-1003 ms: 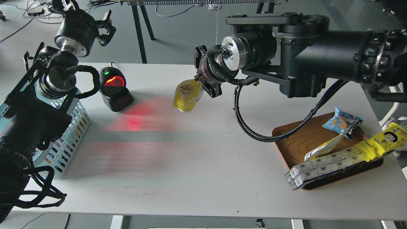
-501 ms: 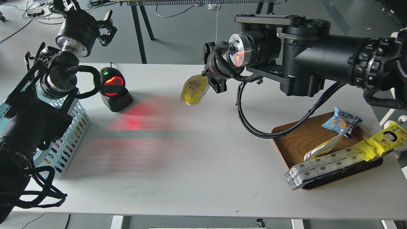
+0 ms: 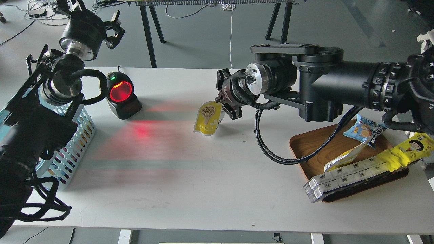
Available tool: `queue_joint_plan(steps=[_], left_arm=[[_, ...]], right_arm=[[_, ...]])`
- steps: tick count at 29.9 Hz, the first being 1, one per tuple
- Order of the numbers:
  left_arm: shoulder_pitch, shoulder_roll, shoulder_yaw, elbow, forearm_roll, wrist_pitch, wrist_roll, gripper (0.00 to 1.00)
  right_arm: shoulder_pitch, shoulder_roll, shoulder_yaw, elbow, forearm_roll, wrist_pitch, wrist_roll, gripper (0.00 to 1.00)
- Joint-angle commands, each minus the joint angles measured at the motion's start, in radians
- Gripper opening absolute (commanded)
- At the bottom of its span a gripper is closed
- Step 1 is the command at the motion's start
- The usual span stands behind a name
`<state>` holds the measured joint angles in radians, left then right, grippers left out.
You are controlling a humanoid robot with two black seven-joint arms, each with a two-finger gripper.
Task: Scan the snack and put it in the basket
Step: 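Lift the yellow packet and carry it toward the scanner, then release the packet on the table and withdraw the right gripper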
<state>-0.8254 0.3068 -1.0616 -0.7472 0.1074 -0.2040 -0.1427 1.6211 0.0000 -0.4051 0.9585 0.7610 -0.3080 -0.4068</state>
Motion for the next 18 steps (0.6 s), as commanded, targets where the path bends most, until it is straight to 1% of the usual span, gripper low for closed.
queue_joint_plan(steps=[1, 3, 4, 6, 7, 9, 10, 12, 13, 18], left_arm=[[0.0, 0.0, 0.0, 0.0, 0.0, 0.0, 0.0, 1.0], [0.0, 0.0, 0.0, 0.0, 0.0, 0.0, 0.0, 1.0], [-0.001, 0.0, 0.0, 0.0, 0.0, 0.0, 0.0, 1.0], [0.0, 0.0, 0.0, 0.0, 0.0, 0.0, -0.001, 1.0], [-0.001, 0.0, 0.0, 0.0, 0.0, 0.0, 0.0, 1.0], [-0.001, 0.0, 0.0, 0.0, 0.0, 0.0, 0.0, 1.0], [-0.001, 0.0, 0.0, 0.0, 0.0, 0.0, 0.0, 1.0], [-0.003, 0.0, 0.0, 0.0, 0.0, 0.001, 0.0, 1.0], [-0.003, 0.0, 0.0, 0.0, 0.0, 0.001, 0.002, 1.0], [-0.008, 0.005, 0.002, 0.0, 0.006, 0.006, 0.003, 1.0]], right_arm=[[-0.001, 0.0, 0.0, 0.005, -0.006, 0.015, 0.008, 0.01], [-0.001, 0.0, 0.0, 0.006, -0.014, 0.032, 0.016, 0.04], [-0.001, 0.0, 0.002, 0.006, -0.014, 0.038, 0.016, 0.07], [-0.001, 0.0, 0.009, 0.006, -0.014, 0.041, 0.017, 0.23], [-0.001, 0.0, 0.011, 0.006, -0.016, 0.043, 0.017, 0.34], [0.0, 0.0, 0.017, 0.003, -0.014, 0.043, 0.026, 0.78], [0.0, 0.0, 0.028, 0.0, -0.016, 0.043, 0.035, 0.85], [0.003, 0.0, 0.055, -0.006, -0.016, 0.043, 0.049, 0.92], [0.006, 0.0, 0.064, -0.006, -0.017, 0.043, 0.051, 0.93], [0.04, 0.0, 0.1, -0.021, -0.022, 0.043, 0.052, 0.95]])
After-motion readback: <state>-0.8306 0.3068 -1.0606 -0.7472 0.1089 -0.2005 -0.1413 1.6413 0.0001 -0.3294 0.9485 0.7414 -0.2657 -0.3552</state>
